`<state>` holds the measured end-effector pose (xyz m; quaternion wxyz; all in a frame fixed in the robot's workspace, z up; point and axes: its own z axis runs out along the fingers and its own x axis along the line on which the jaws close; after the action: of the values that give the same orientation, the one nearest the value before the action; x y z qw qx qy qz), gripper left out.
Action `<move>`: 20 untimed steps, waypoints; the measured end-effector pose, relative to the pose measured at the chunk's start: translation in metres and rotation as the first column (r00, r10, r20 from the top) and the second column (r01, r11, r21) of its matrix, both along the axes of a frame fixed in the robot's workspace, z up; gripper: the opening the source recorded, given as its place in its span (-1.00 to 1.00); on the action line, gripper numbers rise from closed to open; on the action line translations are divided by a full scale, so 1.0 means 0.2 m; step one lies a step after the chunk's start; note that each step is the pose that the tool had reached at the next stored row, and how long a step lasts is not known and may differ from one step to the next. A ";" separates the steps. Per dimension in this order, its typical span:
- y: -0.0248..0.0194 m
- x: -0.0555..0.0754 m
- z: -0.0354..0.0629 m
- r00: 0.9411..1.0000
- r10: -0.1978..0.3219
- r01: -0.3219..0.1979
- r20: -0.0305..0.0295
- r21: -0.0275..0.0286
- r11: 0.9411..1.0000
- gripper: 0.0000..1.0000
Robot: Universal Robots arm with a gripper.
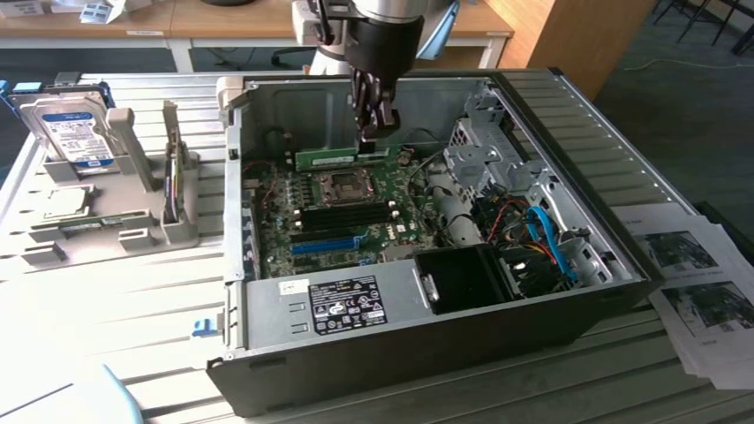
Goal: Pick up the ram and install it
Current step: 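Insert the ram into the slot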
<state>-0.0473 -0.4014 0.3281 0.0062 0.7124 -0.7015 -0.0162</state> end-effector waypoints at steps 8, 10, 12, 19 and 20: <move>0.000 0.00 -0.047 1.000 -0.001 0.001 0.000 0.000 1.000 -0.78; 0.000 0.00 -0.059 1.000 -0.001 0.001 0.000 0.000 1.000 -0.78; 0.000 0.00 -0.070 1.000 -0.001 0.001 0.000 0.000 1.000 -0.78; 0.000 0.00 -0.107 1.000 -0.002 0.002 0.000 0.000 1.000 -0.78; 0.000 0.00 -0.112 1.000 -0.002 0.002 0.000 0.000 1.000 -0.78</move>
<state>-0.0473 -0.4014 0.3057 0.0062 0.7116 -0.7024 -0.0162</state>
